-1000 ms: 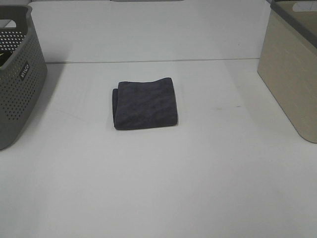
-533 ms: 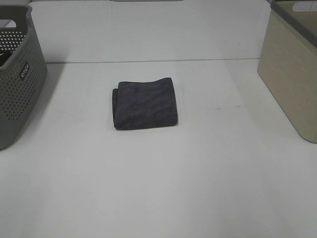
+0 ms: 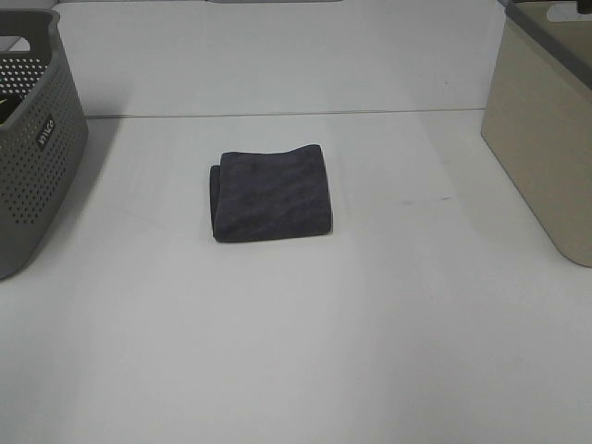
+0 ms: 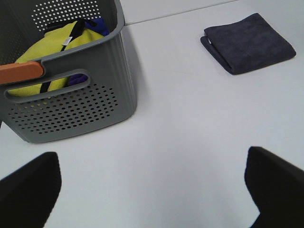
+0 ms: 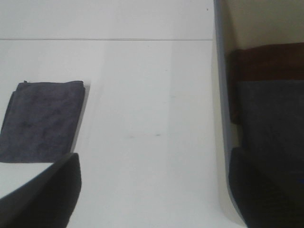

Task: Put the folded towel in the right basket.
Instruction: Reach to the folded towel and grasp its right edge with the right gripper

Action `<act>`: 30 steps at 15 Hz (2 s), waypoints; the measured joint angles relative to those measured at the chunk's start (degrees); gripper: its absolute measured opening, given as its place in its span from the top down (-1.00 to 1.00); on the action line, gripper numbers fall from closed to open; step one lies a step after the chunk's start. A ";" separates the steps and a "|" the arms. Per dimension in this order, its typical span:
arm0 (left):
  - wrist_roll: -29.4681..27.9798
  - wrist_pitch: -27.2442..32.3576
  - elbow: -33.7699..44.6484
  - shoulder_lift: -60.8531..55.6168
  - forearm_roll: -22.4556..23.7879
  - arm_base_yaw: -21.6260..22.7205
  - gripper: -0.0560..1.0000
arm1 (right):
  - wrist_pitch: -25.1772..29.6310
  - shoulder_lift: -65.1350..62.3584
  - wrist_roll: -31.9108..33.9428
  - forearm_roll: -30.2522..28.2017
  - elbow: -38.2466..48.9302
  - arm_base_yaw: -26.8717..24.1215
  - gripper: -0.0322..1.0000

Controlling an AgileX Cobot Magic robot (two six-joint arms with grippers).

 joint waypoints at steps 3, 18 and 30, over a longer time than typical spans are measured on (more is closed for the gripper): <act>0.00 0.00 0.00 0.00 0.00 0.00 -0.97 | 0.11 9.91 -4.13 4.07 -7.56 1.95 -0.59; 0.00 0.00 0.00 0.00 0.00 0.00 -0.97 | 15.58 49.39 -4.47 13.12 -37.36 17.88 -0.50; 0.00 0.00 0.00 0.00 0.00 0.00 -0.97 | 24.29 75.40 -1.38 19.37 -56.61 15.30 -0.50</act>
